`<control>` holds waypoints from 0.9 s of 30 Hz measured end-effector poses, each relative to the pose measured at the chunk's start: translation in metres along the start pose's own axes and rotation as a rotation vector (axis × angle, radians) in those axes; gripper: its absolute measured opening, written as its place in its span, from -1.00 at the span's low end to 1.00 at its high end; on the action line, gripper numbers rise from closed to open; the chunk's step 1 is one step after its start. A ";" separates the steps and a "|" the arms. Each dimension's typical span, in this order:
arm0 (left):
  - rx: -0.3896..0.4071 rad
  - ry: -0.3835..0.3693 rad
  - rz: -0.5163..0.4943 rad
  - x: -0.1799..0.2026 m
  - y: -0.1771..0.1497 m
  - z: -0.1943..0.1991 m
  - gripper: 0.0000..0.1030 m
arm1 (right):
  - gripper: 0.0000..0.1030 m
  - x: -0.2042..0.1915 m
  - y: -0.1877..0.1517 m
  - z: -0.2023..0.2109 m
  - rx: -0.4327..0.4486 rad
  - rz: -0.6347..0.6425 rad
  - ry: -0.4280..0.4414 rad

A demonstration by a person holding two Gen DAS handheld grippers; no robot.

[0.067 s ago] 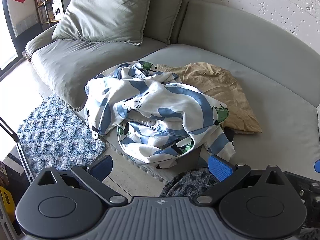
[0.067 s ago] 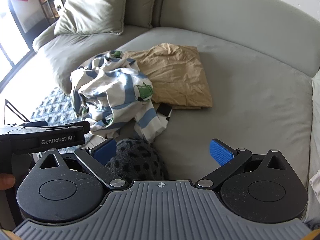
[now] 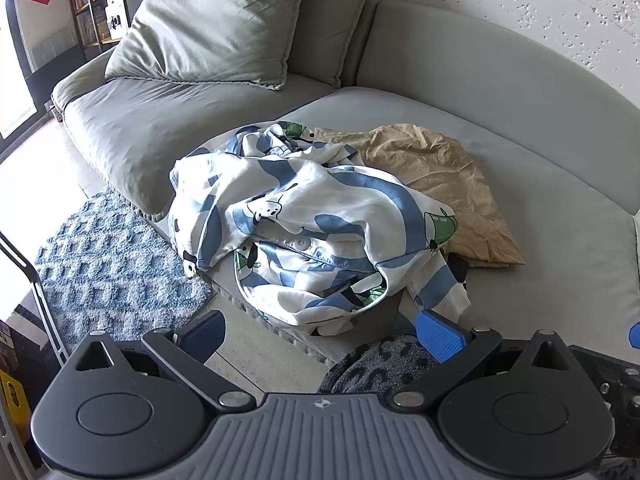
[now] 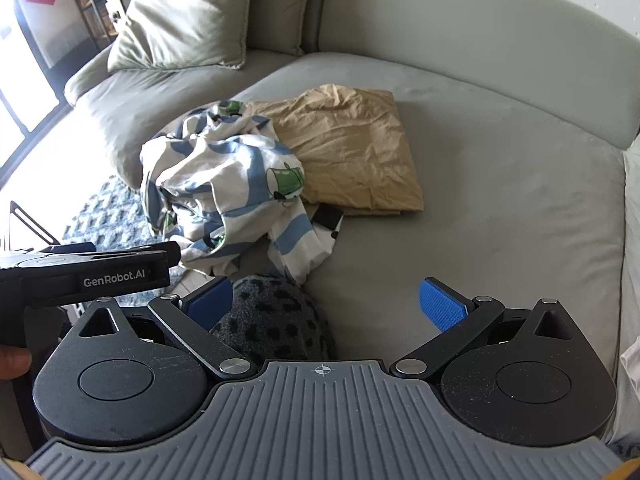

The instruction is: Fold clothes

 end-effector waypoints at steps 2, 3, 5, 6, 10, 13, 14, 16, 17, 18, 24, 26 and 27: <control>0.007 -0.002 -0.002 -0.001 0.002 0.001 0.99 | 0.99 0.002 0.000 0.002 0.004 -0.010 0.004; 0.013 0.003 -0.002 0.000 0.001 0.002 0.99 | 0.99 0.003 -0.001 0.002 0.007 -0.015 0.006; 0.019 0.018 0.001 0.005 -0.002 0.004 0.99 | 0.99 0.005 -0.001 0.004 0.011 -0.024 0.011; 0.014 0.014 0.000 0.006 -0.002 0.003 0.99 | 0.99 0.005 -0.001 0.005 0.013 -0.029 0.013; -0.001 0.007 -0.010 0.007 -0.003 0.001 0.99 | 0.99 0.009 -0.002 0.008 0.022 -0.049 0.022; -0.006 0.006 -0.008 0.007 -0.004 0.000 0.99 | 0.98 0.008 -0.002 0.005 0.017 -0.047 0.014; -0.006 0.005 -0.007 0.007 -0.004 0.000 0.99 | 0.99 0.008 -0.002 0.005 0.017 -0.047 0.014; -0.010 0.005 -0.005 0.006 -0.005 -0.001 0.99 | 0.99 0.008 -0.002 0.005 0.015 -0.048 0.014; -0.012 0.005 -0.003 0.006 -0.005 -0.001 0.99 | 0.99 0.008 -0.002 0.005 0.014 -0.049 0.013; -0.013 0.004 -0.002 0.006 -0.005 -0.002 0.99 | 0.98 0.008 -0.003 0.004 0.014 -0.050 0.013; -0.014 0.003 0.002 0.005 -0.005 -0.002 0.99 | 0.99 0.009 -0.003 0.005 0.012 -0.050 0.013; -0.014 0.002 0.003 0.005 -0.005 -0.003 0.99 | 0.99 0.009 -0.003 0.005 0.010 -0.051 0.013; -0.015 0.001 0.003 0.005 -0.005 -0.003 0.99 | 0.98 0.009 -0.002 0.005 0.010 -0.051 0.013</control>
Point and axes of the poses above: each gripper's, at about its wrist camera, not at the fingertips, and z roughly against the way its jaws point, x to its right, y to its top, the point moved 6 cm from there along -z, roughly the way its jaws point, and after that the axes turned 12 degrees about y, right-handed, at the moved point
